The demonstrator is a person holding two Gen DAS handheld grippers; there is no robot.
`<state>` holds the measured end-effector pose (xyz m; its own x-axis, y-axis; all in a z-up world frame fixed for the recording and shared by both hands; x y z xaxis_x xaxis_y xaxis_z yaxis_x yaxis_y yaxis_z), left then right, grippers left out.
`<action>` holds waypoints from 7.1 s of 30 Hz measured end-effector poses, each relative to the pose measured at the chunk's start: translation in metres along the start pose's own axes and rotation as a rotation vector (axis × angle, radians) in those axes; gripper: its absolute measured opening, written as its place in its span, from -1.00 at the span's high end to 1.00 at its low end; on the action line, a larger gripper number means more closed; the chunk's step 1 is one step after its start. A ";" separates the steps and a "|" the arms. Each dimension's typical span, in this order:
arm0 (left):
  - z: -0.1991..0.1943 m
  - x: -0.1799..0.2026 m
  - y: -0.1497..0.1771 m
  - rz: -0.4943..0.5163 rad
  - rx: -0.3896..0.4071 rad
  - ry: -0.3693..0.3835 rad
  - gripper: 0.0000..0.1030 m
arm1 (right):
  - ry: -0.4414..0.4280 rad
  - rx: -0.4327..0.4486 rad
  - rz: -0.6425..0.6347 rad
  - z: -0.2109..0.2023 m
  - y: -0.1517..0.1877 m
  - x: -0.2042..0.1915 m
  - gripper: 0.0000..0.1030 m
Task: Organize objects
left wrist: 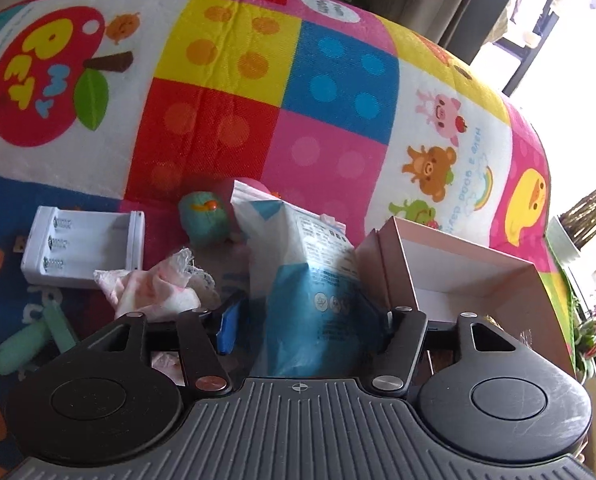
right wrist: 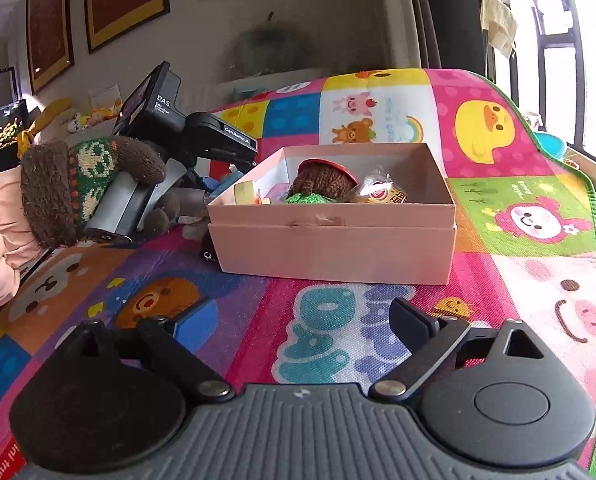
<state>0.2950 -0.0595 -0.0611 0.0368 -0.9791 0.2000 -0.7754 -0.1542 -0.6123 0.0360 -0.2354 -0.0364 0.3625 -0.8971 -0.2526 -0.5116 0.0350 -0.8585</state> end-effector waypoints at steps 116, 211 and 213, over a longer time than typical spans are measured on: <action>-0.258 -0.101 0.166 0.045 0.246 0.083 0.75 | 0.027 -0.233 -0.177 -0.013 0.047 -0.057 -0.67; -0.043 0.157 -0.001 0.008 0.030 0.206 -0.17 | 0.056 -0.020 0.073 -0.052 -0.005 0.047 0.45; -0.061 0.157 -0.009 0.006 0.083 0.240 -0.18 | 0.051 -0.015 0.077 -0.052 -0.004 0.047 0.45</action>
<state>0.2693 -0.2035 0.0228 -0.1267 -0.9219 0.3661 -0.7203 -0.1682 -0.6729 0.0145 -0.3008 -0.0213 0.2818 -0.9132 -0.2945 -0.5481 0.0987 -0.8306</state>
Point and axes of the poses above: each gripper's, at about its wrist camera, not at the fingertips, and z roughly the way its jaws point, x to its right, y to its underside, the point moved 10 cm from there along z, roughly the way its jaws point, and after that the axes turned 13 degrees about -y, right-handed, at the moved point
